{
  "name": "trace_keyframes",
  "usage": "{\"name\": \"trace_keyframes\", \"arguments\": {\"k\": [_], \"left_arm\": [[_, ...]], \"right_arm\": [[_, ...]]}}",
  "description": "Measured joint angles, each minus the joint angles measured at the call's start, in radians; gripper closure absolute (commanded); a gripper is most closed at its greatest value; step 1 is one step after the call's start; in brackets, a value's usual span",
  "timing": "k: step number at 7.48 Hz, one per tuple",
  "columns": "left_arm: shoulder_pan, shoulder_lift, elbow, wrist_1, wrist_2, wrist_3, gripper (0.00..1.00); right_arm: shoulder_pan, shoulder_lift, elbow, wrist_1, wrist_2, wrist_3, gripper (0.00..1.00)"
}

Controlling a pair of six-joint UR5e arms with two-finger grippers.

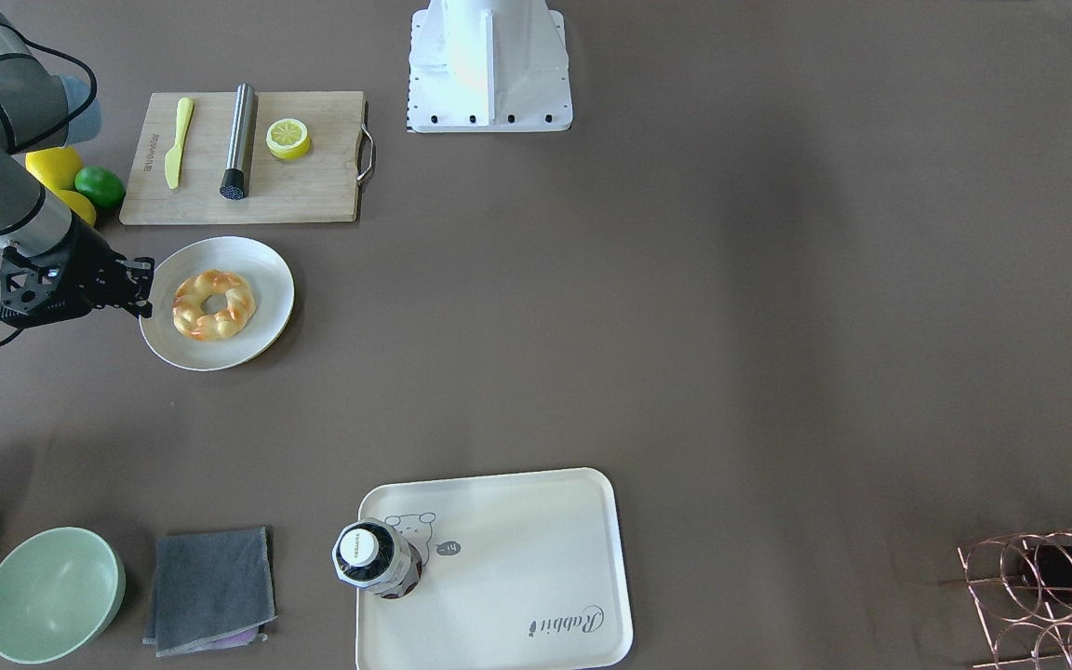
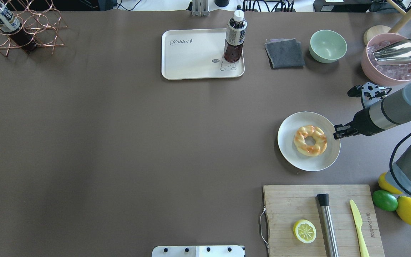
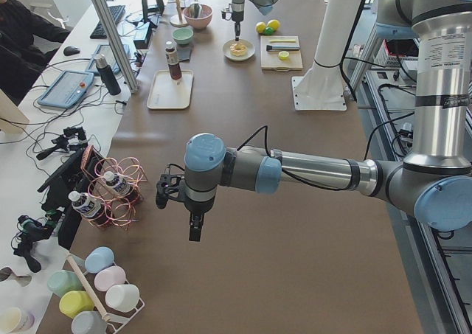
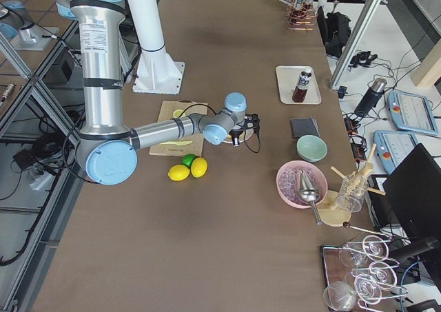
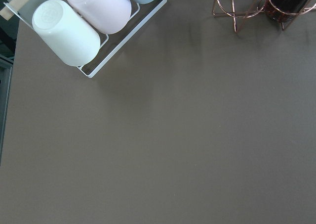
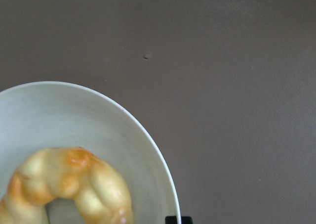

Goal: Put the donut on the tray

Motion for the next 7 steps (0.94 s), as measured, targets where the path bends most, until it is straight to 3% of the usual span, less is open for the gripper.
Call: {"name": "trace_keyframes", "arguments": {"k": [4, 7], "left_arm": [[0.001, -0.020, -0.020, -0.017, -0.001, -0.001, 0.02], [0.012, -0.070, 0.010, -0.032, 0.000, 0.000, 0.02]], "right_arm": [[0.043, 0.071, 0.015, -0.019, 0.065, 0.032, 1.00], [0.102, 0.176, 0.029, -0.117, 0.140, 0.035, 1.00]]}}
